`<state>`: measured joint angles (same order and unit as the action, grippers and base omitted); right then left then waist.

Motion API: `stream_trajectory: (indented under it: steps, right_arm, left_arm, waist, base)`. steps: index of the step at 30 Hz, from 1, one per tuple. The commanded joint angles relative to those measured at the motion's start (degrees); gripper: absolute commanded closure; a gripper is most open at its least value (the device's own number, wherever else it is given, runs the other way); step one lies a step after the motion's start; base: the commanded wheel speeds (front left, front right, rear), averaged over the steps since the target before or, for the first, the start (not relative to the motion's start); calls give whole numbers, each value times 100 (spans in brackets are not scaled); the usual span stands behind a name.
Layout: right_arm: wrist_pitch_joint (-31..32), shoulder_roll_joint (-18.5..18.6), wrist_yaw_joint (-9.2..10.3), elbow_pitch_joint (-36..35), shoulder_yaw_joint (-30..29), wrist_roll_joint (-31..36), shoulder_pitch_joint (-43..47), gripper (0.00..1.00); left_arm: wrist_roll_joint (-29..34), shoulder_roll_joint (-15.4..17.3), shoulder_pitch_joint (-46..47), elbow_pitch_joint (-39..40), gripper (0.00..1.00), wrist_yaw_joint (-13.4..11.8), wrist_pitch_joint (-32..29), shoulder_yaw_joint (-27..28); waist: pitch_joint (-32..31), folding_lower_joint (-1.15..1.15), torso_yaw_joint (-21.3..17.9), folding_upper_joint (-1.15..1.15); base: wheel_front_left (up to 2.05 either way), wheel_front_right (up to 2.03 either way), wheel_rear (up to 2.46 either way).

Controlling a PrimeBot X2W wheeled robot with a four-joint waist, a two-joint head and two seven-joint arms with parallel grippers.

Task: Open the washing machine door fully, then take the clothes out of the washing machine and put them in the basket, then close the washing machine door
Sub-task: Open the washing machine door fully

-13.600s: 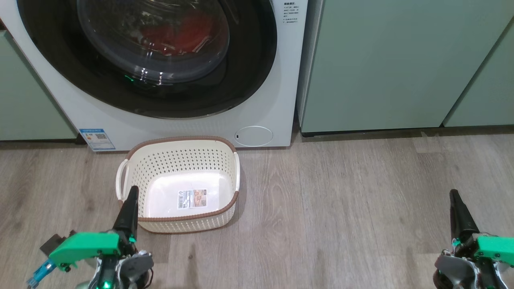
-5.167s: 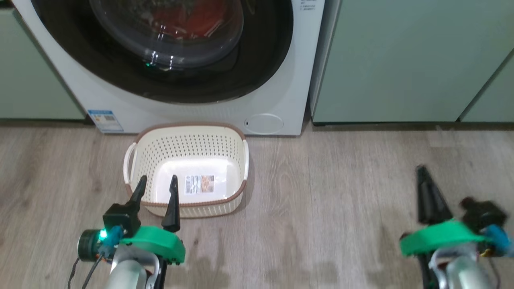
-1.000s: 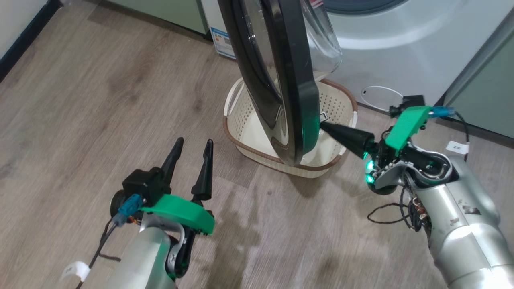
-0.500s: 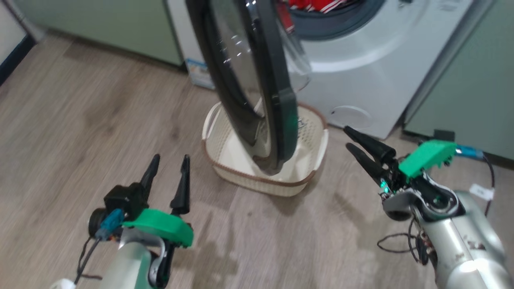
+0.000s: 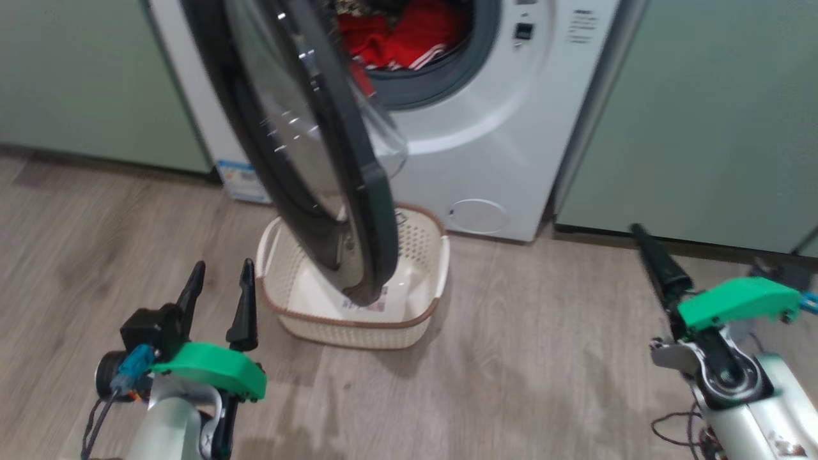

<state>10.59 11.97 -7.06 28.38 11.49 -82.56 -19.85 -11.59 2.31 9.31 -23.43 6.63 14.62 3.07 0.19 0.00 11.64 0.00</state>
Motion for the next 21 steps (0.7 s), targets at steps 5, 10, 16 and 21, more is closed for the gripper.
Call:
stream_trajectory:
  steps: [5, 10, 16, 21]
  right_arm:
    - [-1252, 457, -43, -407, 354, 481, 203, 0]
    - [-2392, 892, -43, -482, 962, 939, 398, 0]
    - [-2554, 1068, -43, -673, 700, 2018, 518, 0]
    - [-2557, 806, -43, -993, -29, 3547, 831, 0]
  left_arm:
    - [81, 142, 169, 75, 0, 62, 38, 325]
    - [89, 185, 143, 0, 0, 75, 38, 484]
    - [66, 195, 68, 0, 0, 82, 38, 699]
    - [58, 175, 21, 5, 0, 84, 38, 736]
  waist:
    - [-222, 0, -383, 0]
    - [-341, 0, -611, 0]
    - [-412, 0, -836, 0]
    - [-430, 0, -933, 0]
  base:
    - [0, 0, 0]
    - [0, 0, 0]
    - [0, 0, 0]
    - [0, 0, 0]
